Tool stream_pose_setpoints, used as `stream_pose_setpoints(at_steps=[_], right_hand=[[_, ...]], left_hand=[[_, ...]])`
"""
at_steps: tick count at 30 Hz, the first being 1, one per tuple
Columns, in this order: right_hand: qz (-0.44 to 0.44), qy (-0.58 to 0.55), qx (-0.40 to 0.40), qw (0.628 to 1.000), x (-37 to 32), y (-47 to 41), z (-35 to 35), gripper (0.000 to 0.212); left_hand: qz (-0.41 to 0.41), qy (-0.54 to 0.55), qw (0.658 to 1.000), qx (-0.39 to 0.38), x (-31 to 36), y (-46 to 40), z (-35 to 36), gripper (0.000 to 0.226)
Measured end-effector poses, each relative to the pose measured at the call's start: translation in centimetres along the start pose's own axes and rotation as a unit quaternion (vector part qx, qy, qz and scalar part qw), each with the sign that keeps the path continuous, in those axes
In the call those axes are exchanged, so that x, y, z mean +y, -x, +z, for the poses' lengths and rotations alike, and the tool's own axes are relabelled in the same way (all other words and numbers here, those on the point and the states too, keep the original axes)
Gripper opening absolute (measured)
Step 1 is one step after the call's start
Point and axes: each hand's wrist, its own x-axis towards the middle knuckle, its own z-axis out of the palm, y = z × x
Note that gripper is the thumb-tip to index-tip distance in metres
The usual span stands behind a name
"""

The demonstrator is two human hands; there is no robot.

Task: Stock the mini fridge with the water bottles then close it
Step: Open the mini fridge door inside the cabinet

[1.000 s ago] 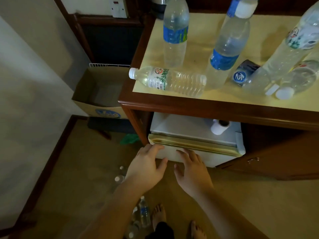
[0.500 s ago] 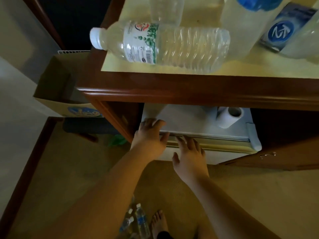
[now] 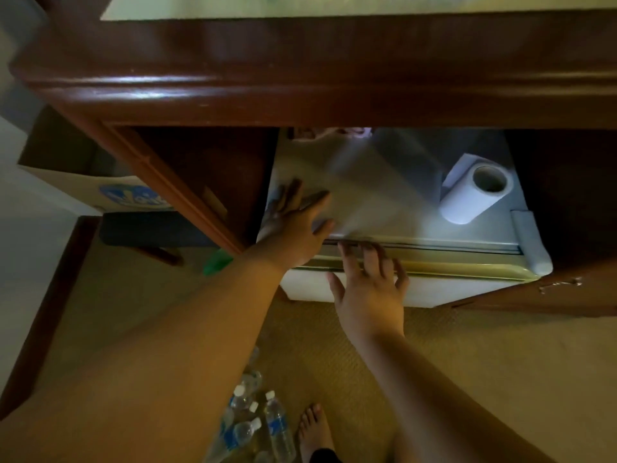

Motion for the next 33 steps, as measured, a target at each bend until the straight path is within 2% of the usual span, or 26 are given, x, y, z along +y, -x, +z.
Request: stream_pose_setpoints(at_steps=[4,17,22,29,33], right_hand=[[0.012,0.01,0.019,1.0,-0.4,-0.2,0.5,0.055],[0.014,0.006,0.034,0.999,-0.1,-0.5,0.3,0.053],[-0.015,0.004,0.008,1.0,0.5,2.0,-0.1,0.054],[-0.051,-0.02,-0.05,0.997,2.3,6.4,-1.2,0.052],[-0.058,-0.022,-0.048,0.997,2.8,7.1,-1.4,0.051]], left_hand=[[0.007,-0.033,0.999,-0.001,-0.3,-0.2,0.8,0.064],[0.006,-0.014,1.0,-0.002,-0.6,-0.8,1.0,0.066],[-0.004,-0.01,1.0,-0.002,-0.1,-0.4,0.8,0.065],[0.018,-0.012,0.999,0.041,-0.4,-0.3,1.6,0.065],[0.014,-0.008,0.999,0.039,-0.6,-0.4,1.8,0.065]])
